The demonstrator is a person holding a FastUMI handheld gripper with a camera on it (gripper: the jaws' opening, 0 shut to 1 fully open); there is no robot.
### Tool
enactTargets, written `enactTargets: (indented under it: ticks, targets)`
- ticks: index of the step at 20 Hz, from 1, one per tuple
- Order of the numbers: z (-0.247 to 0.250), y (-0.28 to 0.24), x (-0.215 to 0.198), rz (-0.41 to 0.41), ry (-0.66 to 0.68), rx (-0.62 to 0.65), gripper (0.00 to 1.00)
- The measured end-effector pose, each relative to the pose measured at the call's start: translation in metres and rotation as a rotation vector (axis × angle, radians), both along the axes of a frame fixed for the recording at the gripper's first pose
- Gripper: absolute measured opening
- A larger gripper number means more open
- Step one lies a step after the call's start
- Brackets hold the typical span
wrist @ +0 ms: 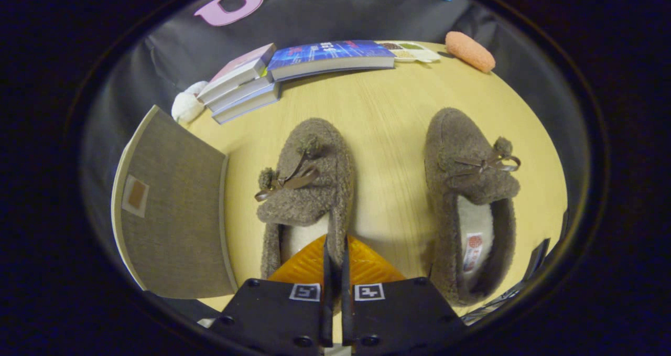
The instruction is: Open the storage box then place both shoes into the box .Put the left shoe in first, then the right shoe, with the right side of both shoes facing outward in a uniform manner.
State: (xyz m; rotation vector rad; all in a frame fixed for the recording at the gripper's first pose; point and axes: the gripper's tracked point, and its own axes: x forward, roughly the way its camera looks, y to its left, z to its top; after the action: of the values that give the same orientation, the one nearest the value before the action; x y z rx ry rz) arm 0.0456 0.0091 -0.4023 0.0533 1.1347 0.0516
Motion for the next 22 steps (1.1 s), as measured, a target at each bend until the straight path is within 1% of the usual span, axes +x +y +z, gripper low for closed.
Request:
enactTargets:
  ticks: [1, 6, 8, 10, 14, 16, 20, 22]
  targets:
    - [0.001, 0.0, -0.001, -0.011, 0.002, 0.011, 0.07]
    - [0.003, 0.001, 0.0, -0.036, -0.029, 0.007, 0.04]
    - [0.009, 0.004, 0.002, -0.063, -0.061, 0.036, 0.04]
    - [0.018, 0.009, 0.003, -0.097, -0.092, 0.09, 0.04]
    - [0.045, 0.028, 0.001, -0.177, -0.1, 0.257, 0.03]
    - [0.064, 0.037, -0.001, -0.199, -0.108, 0.328, 0.03]
    - [0.116, 0.067, -0.008, -0.183, -0.144, 0.47, 0.03]
    - [0.143, 0.09, -0.015, -0.15, -0.15, 0.543, 0.03]
